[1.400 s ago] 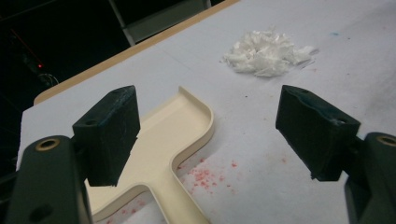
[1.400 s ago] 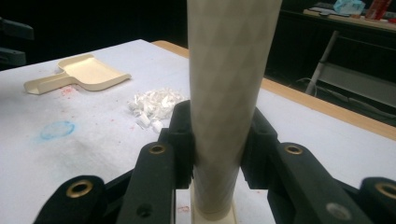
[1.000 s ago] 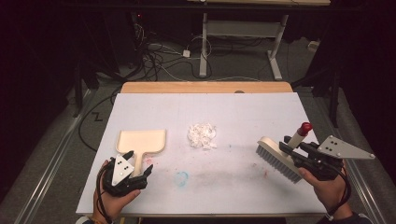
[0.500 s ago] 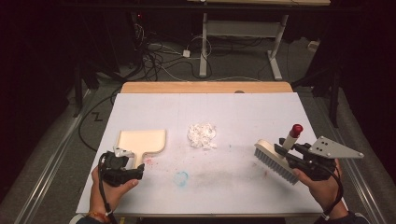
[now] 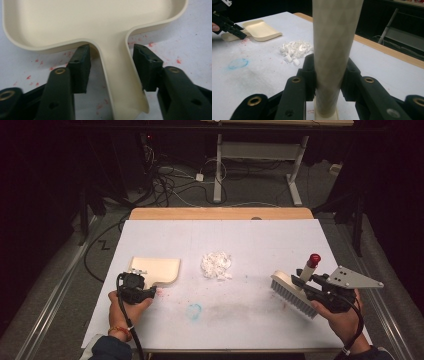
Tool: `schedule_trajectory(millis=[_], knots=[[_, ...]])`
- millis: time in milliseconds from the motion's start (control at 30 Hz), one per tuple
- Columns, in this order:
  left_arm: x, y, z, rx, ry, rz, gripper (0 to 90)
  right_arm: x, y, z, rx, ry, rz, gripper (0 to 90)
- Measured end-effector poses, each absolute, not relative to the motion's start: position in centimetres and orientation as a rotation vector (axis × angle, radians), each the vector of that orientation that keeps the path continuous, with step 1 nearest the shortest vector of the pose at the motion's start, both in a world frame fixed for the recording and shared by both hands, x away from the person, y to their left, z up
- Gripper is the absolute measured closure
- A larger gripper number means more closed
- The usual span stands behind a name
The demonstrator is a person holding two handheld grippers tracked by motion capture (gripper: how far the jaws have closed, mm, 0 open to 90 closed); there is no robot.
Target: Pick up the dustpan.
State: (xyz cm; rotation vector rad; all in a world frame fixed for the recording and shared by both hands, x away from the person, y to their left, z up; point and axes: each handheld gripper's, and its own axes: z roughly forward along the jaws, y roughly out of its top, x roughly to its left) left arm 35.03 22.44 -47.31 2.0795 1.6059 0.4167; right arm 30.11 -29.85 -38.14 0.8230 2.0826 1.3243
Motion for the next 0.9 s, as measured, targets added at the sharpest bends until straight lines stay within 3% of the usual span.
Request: schedule_trajectory(millis=[100, 467, 900], knots=[[35.6, 22.6, -47.3, 2.091, 1.589, 0.408, 63.5, 30.2, -29.9, -38.2, 0.829, 2.091, 1.358, 70.4], [36.4, 22.8, -46.8, 2.152, 1.497, 0.396, 64.0, 30.5, -30.0, -38.1, 0.834, 2.088, 1.343, 70.5], [32.6, 21.9, -45.0, 2.296, 1.298, 0.363, 64.0, 30.6, -30.4, -38.1, 0.856, 2.071, 1.333, 70.5]])
